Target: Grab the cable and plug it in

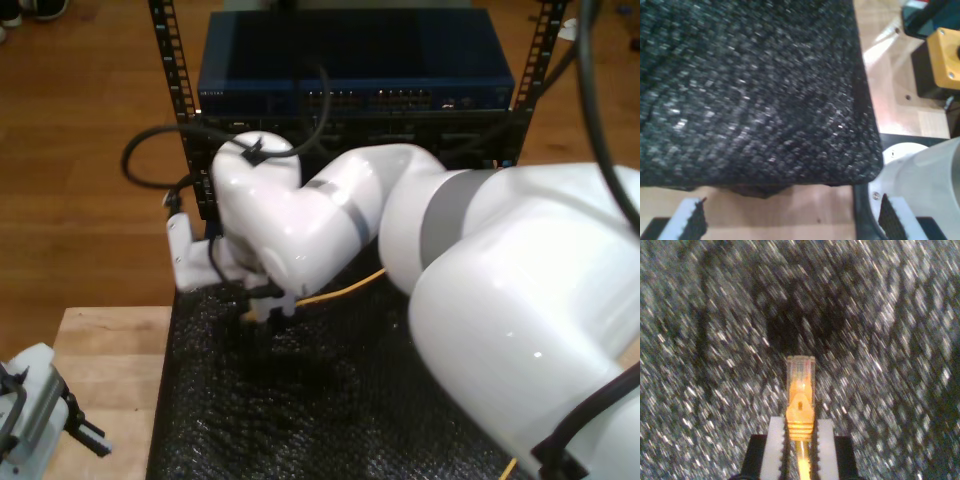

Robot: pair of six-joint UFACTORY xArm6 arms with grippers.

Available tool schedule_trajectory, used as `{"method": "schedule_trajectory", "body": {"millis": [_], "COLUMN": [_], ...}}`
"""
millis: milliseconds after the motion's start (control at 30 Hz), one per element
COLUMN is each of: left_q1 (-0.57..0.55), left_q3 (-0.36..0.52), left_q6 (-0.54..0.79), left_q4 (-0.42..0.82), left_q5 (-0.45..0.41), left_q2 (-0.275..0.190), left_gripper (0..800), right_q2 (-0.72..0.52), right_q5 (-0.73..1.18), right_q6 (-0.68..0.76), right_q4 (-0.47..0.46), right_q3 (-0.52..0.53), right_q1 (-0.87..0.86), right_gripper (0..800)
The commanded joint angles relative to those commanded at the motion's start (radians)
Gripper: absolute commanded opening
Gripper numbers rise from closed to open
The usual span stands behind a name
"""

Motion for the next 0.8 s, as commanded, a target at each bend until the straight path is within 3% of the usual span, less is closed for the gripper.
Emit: {"method": "schedule_trajectory", "body": {"millis": [400, 800], "left_q1": [-0.006, -0.109], "left_q3": [-0.002, -0.11], "left_q6": [-0.003, -0.087], "left_q4": [-0.012, -0.198], "left_q5": [-0.003, 0.055], "left_q2": [0.005, 0.003], "left_gripper": [800, 800], "right_q2": [-0.115, -0.282], "right_q5": [0.115, 0.172], "right_q6": [-0.124, -0.152], "right_q4": [0.133, 0.226], "right_q3": [0.018, 0.127], "right_q1": [-0.037, -0.158], "right_gripper": [4, 3]}}
